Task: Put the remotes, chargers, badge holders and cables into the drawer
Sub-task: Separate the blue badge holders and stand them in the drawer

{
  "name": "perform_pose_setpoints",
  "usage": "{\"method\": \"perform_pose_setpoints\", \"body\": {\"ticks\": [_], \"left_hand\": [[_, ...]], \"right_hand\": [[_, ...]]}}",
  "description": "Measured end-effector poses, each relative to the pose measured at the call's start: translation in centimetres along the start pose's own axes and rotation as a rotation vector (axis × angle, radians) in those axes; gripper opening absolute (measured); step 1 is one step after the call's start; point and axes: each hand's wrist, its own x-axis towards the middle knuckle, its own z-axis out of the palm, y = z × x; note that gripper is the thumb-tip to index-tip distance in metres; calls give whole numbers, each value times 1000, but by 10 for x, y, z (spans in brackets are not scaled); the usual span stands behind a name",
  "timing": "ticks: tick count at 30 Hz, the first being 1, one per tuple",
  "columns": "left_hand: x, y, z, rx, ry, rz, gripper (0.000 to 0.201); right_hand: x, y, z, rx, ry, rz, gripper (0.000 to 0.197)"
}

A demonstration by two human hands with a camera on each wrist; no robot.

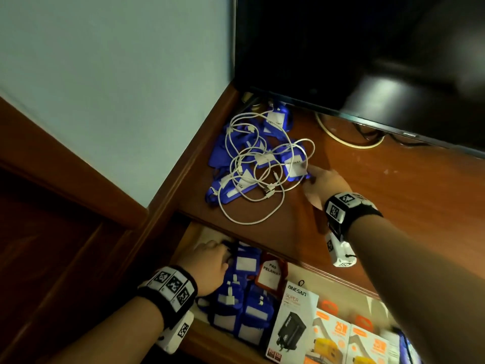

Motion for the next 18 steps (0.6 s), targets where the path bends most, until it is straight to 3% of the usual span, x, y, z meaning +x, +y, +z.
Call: {"method": "perform_pose_setpoints", "body": {"ticks": [5,10,14,18], "left_hand": [[-25,18,-46,-196,35,43,22],[-42,57,-100,-425,171,151,26],[-41,91,-122,-521,259,258,21],[-20,119,-116,-531,275,305,16]], "right_hand": [[-29,34,6,-38,128,-62,43],[-73,79,22,54,183,1,30],[-99,109,28,73,213,146,39],[-93,113,33,143,225,188,51]]}}
